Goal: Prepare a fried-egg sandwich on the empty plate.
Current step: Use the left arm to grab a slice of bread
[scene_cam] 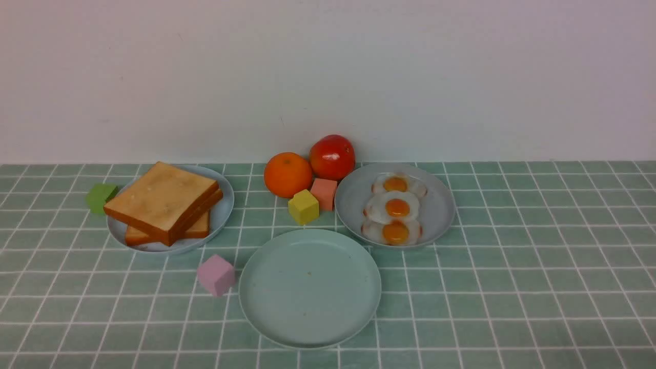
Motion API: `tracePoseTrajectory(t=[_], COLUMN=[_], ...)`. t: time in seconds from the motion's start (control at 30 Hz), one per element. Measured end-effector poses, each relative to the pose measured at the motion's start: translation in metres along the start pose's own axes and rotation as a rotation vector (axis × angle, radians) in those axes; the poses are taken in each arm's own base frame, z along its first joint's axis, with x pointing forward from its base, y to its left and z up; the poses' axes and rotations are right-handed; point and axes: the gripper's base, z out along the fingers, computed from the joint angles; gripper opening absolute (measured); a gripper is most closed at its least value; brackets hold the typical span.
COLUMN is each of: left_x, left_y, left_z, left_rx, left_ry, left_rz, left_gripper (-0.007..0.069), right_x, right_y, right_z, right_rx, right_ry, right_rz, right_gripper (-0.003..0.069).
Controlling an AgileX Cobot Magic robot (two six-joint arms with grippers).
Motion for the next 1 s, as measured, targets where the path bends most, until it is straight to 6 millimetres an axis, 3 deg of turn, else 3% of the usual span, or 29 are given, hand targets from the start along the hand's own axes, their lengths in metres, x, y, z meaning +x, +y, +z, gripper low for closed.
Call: tracePoseTrajectory(t=[1.0], left_x=[-0.0022], left_y=[-0.0014], left_z=[0.0000], left_rx=[0.016], left_ry=[-0.024], left_rz=[-0.038], left_gripper=[0.0238], right_x=[0.0000], right_y=[0.0000], right_z=[0.0000], right_rx=[0.000], right_ry=[0.000], right_rz=[-0.001], right_gripper=[0.0241])
